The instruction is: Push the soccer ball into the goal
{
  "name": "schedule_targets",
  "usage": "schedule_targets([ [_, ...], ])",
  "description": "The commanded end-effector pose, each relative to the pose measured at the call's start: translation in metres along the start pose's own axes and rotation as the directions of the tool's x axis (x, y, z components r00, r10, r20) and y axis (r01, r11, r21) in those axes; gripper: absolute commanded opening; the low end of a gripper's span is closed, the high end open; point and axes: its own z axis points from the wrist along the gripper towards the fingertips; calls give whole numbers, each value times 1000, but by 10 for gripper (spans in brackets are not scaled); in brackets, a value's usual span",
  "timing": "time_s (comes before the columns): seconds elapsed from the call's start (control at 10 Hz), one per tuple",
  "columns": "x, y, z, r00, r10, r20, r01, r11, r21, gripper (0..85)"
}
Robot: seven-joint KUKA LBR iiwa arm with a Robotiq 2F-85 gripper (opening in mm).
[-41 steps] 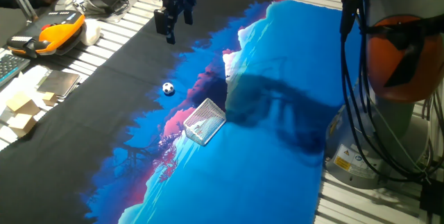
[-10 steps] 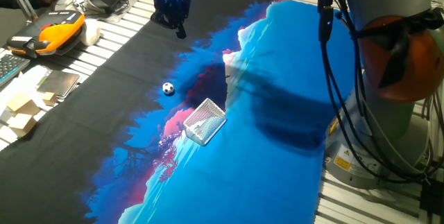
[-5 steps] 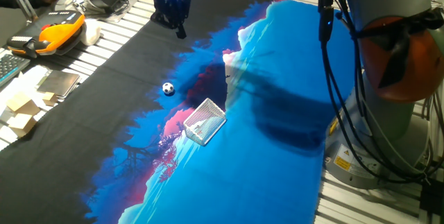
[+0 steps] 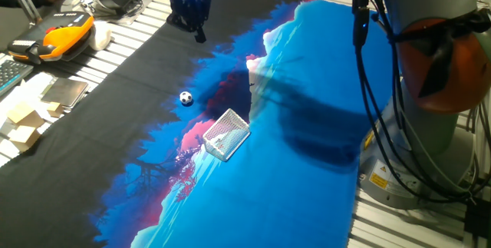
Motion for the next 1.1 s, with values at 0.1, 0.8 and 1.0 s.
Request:
schedule_targets([
  [0.1, 0, 0, 1, 1000, -11, 26, 11, 1000, 3, 0],
  [0.8, 0, 0, 0, 998, -34, 50, 35, 999, -14, 0],
  [1.0, 0, 1, -1, 993, -50, 110, 53, 998, -17, 0],
])
